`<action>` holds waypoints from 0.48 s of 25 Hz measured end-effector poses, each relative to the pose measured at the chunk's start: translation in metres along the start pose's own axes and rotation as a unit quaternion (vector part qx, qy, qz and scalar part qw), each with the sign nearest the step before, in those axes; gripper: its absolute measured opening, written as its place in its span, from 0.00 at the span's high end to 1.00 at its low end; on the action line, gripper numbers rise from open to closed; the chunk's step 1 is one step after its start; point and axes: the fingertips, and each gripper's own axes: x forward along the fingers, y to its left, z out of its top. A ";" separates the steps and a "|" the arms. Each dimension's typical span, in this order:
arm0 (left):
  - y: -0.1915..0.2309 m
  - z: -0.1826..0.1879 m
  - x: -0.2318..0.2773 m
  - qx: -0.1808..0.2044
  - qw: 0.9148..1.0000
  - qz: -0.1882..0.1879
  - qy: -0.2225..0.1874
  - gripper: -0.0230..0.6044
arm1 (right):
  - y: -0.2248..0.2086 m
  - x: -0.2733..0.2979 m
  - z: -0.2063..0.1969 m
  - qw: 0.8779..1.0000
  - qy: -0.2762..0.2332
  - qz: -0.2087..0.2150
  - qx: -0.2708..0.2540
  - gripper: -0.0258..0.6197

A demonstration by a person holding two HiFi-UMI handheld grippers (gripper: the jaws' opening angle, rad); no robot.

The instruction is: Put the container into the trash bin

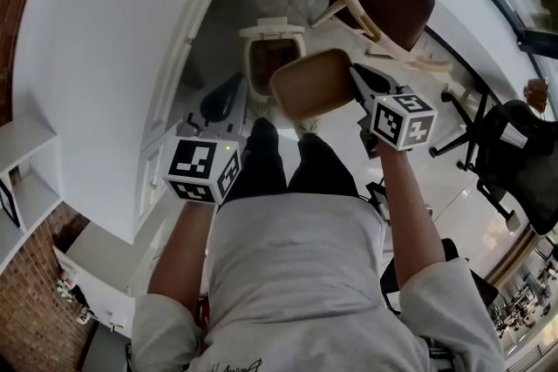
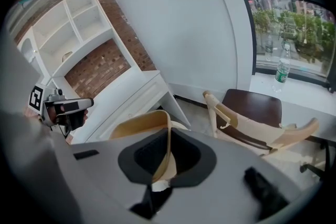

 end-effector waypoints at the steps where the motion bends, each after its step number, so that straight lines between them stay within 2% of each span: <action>1: 0.001 -0.001 0.001 -0.001 1.000 -0.002 0.001 0.92 | 0.000 0.001 -0.002 1.000 0.000 -0.002 0.002 0.90; 12: 0.024 -0.014 0.017 0.003 1.000 -0.020 0.023 0.92 | 0.001 0.035 -0.011 1.000 0.002 -0.015 0.027 0.90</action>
